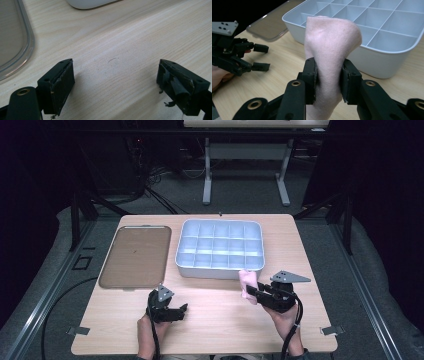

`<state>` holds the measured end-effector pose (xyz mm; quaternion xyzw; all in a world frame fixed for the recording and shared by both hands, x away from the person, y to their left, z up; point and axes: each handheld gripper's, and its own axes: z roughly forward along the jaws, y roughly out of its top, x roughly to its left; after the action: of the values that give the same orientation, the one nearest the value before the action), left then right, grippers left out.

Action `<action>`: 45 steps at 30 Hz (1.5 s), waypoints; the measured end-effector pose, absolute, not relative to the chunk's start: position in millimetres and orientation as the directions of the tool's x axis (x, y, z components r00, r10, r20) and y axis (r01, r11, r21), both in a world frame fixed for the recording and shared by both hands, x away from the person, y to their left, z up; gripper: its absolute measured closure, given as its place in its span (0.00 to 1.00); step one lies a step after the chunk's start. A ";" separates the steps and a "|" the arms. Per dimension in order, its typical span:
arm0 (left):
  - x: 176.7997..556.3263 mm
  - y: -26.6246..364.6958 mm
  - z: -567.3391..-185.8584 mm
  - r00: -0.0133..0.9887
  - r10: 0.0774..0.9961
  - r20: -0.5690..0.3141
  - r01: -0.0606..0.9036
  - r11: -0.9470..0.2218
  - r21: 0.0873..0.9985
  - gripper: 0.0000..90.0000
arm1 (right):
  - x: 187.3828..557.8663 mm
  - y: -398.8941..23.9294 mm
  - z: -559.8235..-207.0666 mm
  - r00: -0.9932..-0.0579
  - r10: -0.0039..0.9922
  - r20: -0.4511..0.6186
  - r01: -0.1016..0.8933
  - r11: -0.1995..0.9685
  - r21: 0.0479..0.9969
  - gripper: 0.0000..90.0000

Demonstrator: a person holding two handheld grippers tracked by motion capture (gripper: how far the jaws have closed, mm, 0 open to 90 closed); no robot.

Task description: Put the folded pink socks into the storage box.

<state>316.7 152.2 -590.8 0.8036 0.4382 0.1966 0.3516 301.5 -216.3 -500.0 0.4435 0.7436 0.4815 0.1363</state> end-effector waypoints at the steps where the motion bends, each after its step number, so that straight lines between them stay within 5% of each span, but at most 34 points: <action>1: 316.7 152.2 -590.7 0.539 0.842 0.007 0.566 -0.369 0.737 0.16 | 302.5 -217.5 -499.0 -0.565 0.793 0.226 0.527 0.136 0.839 0.76; 45: 316.7 152.2 -590.8 0.538 0.843 0.006 0.566 -0.367 0.738 0.16 | 373.2 -233.9 -462.4 -0.482 0.864 0.147 0.500 0.133 0.856 0.76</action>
<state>316.7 152.2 -590.8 0.8030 0.4388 0.1965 0.3523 373.2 -233.9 -462.4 0.4692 0.7265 0.4617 0.1970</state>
